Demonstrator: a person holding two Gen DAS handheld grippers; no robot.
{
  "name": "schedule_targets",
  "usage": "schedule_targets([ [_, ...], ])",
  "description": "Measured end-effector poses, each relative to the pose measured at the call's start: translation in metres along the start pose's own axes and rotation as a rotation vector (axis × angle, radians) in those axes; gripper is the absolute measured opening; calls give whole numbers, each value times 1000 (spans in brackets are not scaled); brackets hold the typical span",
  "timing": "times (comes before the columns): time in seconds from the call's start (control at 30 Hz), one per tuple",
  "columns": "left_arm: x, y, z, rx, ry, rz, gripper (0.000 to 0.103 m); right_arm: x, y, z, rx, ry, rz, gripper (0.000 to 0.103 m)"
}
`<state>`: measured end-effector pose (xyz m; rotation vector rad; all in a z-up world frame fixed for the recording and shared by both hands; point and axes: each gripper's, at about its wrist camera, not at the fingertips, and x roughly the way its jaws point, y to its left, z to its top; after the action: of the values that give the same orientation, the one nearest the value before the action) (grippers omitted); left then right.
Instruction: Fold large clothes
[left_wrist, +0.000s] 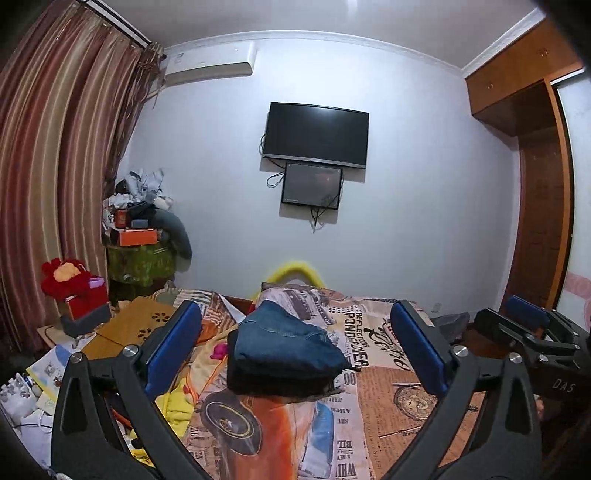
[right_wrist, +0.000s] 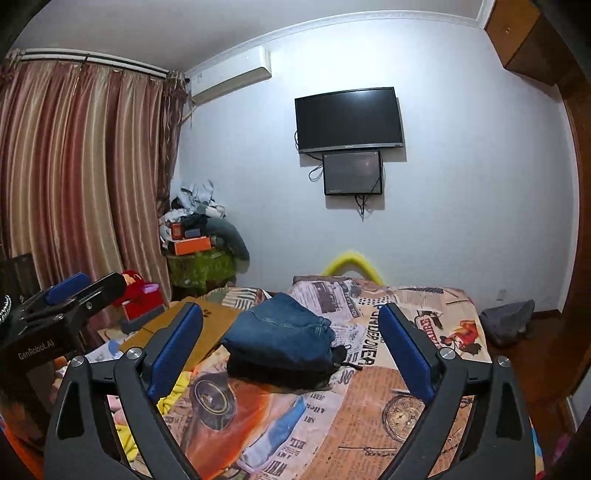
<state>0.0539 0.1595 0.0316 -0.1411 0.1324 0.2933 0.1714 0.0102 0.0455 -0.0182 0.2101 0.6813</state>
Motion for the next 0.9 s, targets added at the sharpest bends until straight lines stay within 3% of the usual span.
schedule_targets([
  [0.9,10,6,-13,-9,42,44,103,-17,0,-5,9,12,26,95],
])
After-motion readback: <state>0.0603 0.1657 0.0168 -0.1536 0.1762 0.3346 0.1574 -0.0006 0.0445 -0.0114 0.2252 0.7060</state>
